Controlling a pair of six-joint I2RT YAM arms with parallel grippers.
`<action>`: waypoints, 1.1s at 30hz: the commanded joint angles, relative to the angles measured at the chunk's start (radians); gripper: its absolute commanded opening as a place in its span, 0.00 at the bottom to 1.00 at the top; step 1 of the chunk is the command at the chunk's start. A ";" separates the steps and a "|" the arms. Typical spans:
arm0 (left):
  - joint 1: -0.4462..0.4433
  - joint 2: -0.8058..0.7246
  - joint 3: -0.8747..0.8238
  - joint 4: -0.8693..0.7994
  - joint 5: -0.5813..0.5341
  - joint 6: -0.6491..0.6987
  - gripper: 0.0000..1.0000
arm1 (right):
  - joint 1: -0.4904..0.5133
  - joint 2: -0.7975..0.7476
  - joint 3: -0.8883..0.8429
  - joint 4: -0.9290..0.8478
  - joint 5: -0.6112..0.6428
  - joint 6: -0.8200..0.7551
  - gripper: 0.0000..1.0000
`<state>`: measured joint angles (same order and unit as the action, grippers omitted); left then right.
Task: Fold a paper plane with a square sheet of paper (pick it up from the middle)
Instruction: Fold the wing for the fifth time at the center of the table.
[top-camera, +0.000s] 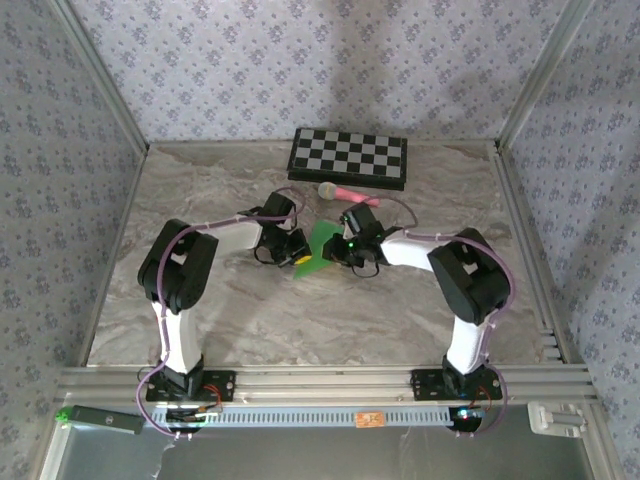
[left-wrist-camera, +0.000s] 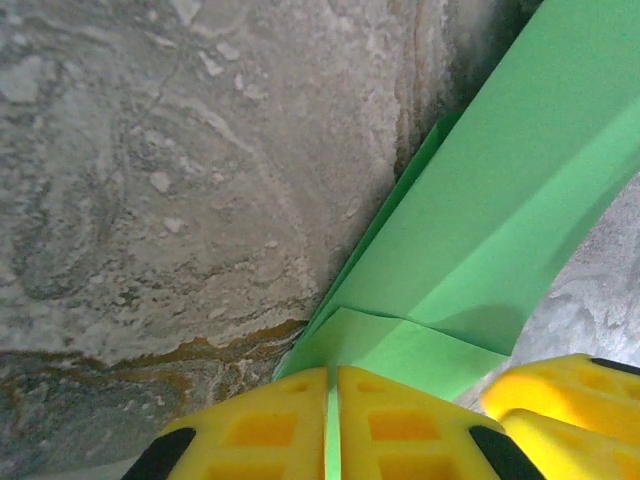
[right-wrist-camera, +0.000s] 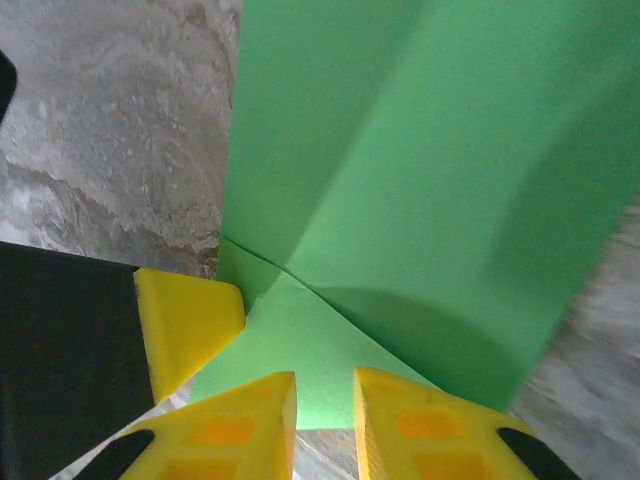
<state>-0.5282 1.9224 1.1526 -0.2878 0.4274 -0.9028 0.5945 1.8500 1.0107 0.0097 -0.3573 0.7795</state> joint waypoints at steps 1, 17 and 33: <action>0.005 -0.033 -0.007 -0.016 0.008 0.012 0.09 | 0.006 0.030 0.056 0.020 -0.012 0.021 0.21; -0.001 -0.123 -0.057 0.044 0.040 0.048 0.19 | 0.019 0.112 0.069 -0.049 -0.006 0.016 0.17; -0.004 -0.010 -0.070 -0.024 -0.013 0.019 0.06 | 0.013 -0.071 -0.037 0.055 0.013 0.127 0.25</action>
<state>-0.5293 1.8805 1.0794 -0.2653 0.4385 -0.8761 0.6067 1.8503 1.0214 0.0399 -0.3779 0.8413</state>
